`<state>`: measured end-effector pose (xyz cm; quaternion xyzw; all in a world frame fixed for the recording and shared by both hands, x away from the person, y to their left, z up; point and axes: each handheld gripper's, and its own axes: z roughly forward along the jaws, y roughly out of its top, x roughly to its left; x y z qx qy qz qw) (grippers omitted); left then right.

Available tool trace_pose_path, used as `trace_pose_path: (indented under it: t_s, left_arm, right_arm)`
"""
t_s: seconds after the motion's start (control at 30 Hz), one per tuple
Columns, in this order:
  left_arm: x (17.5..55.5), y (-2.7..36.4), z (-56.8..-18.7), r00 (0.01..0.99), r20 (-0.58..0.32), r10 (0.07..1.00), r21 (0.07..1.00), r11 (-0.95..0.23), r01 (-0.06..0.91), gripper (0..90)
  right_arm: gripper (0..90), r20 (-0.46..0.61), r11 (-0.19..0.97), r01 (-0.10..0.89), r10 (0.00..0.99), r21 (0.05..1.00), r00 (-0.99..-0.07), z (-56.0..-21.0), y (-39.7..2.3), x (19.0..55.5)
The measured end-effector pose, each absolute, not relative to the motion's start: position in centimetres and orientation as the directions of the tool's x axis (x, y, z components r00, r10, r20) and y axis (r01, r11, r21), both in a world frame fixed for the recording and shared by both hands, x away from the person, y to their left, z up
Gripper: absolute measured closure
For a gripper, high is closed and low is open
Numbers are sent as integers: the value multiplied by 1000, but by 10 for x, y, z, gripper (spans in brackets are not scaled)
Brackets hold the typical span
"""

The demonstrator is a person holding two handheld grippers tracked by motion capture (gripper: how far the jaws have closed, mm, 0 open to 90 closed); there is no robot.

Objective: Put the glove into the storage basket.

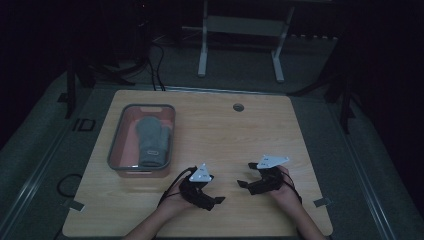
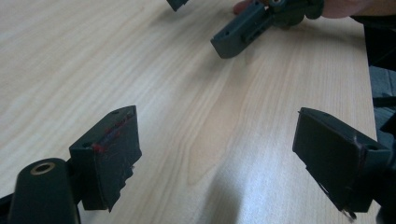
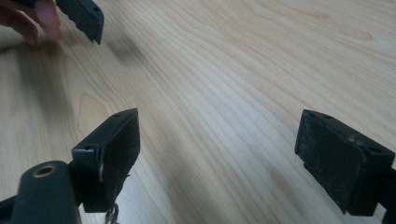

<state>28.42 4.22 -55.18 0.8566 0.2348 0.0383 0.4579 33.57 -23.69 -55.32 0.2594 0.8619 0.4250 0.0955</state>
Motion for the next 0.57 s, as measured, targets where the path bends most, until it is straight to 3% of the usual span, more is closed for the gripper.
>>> trace_pose_path:
  t_s: [0.57]
  left_arm:
    - [279,43,-558,895,-157,417,820,-450,354,153]
  right_arm:
    - [141,49,496,375,552,783,-832,-559,-243,335]
